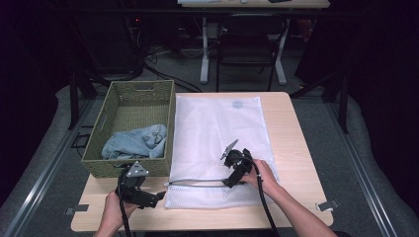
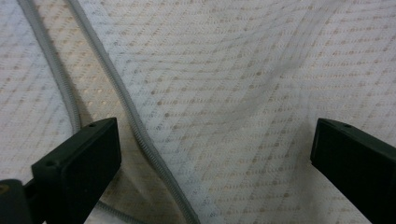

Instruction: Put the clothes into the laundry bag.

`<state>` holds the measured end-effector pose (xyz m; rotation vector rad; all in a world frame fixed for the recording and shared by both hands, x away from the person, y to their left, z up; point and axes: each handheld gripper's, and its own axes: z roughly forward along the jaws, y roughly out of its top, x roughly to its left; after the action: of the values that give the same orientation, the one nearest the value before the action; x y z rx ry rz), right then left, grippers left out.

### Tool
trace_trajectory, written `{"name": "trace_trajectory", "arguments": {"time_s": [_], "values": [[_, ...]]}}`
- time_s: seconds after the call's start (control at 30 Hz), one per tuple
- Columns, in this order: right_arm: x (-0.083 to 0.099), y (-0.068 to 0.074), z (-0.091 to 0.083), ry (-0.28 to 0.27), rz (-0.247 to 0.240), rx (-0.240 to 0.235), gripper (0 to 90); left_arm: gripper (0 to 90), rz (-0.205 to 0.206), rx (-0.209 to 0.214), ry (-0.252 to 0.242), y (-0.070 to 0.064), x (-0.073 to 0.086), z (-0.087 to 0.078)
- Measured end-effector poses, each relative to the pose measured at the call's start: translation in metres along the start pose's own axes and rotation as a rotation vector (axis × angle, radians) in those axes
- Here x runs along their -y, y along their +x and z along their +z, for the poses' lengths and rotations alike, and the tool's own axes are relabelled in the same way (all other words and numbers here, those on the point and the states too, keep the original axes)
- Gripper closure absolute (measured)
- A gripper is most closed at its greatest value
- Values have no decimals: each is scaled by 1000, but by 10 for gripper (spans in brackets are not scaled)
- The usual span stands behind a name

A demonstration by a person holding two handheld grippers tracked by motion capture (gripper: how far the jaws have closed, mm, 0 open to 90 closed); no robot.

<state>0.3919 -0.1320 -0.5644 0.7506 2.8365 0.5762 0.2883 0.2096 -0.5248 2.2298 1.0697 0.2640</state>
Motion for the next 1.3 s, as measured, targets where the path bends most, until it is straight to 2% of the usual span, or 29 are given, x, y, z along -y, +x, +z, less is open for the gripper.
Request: {"name": "trace_trajectory", "arguments": {"time_s": [0.13,0.17,0.27,0.37,0.5,0.57,0.63,0.83,0.93,0.97,1.0,1.03,1.13,1.3], "values": [[-2,1,2,0,-1,-6,51,1,-9,-1,-2,1,0,2],[-2,-1,2,-10,16,-21,98,1,-7,-1,0,2,0,2],[-1,-3,1,-21,32,-25,124,1,-7,7,1,1,0,1],[0,-5,0,-28,41,-17,164,1,0,-4,-8,1,0,0],[-1,-6,-2,-47,60,-20,274,1,-3,3,0,2,0,1],[0,-7,-3,-52,51,-17,299,1,0,2,4,2,-1,1],[0,-7,-4,-58,65,-20,345,2,-1,-3,-6,0,0,1],[0,-8,-6,-75,85,-7,528,2,1,-2,-6,1,0,2],[1,-8,-7,-84,93,0,664,3,2,0,-9,1,1,2],[2,-8,-8,-82,111,7,757,3,2,5,-8,1,1,2],[2,-9,-8,-88,107,15,791,3,5,13,-2,2,1,1],[2,-9,-8,-88,107,15,791,3,3,10,-14,2,2,1],[1,-7,-11,-98,111,30,865,14,5,28,-24,4,2,-2],[0,-4,-16,-115,90,50,871,16,6,44,-42,6,0,-5]]}}
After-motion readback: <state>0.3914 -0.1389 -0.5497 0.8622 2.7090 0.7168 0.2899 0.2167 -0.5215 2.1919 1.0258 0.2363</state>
